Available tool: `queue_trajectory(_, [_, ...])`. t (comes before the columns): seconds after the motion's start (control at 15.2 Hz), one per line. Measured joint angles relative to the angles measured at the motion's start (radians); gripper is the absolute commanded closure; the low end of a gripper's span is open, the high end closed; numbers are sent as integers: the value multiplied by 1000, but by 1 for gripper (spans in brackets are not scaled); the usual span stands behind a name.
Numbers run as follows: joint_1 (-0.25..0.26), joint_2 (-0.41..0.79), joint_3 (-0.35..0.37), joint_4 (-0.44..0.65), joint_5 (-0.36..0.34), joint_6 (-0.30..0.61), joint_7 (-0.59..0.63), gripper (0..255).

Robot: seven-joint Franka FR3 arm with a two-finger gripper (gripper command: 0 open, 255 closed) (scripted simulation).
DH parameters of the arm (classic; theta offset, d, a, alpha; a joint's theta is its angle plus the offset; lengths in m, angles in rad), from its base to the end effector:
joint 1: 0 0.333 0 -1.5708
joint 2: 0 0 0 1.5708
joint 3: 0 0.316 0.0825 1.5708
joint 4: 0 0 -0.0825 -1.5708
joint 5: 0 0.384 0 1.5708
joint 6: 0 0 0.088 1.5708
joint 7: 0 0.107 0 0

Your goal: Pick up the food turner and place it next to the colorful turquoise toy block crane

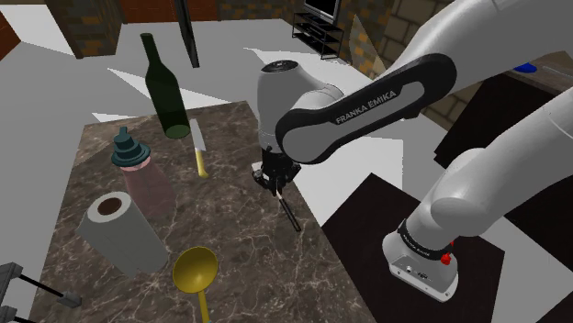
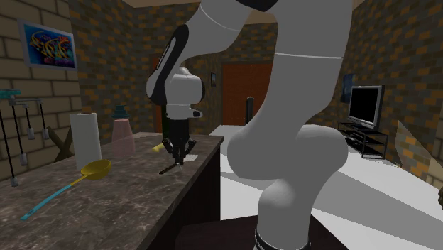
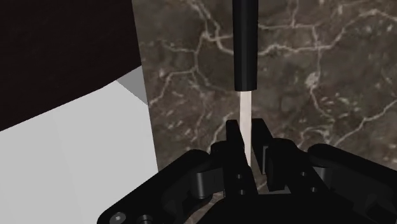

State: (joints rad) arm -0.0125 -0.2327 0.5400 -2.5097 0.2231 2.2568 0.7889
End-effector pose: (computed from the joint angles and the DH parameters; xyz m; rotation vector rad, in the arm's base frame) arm 0.3790 0.2240 0.3499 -3.0570 0.6546 0.1015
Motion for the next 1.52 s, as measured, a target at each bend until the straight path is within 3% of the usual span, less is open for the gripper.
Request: queue_trajectory(1.52, [6,-154,-63,192,15,-340,-18,255])
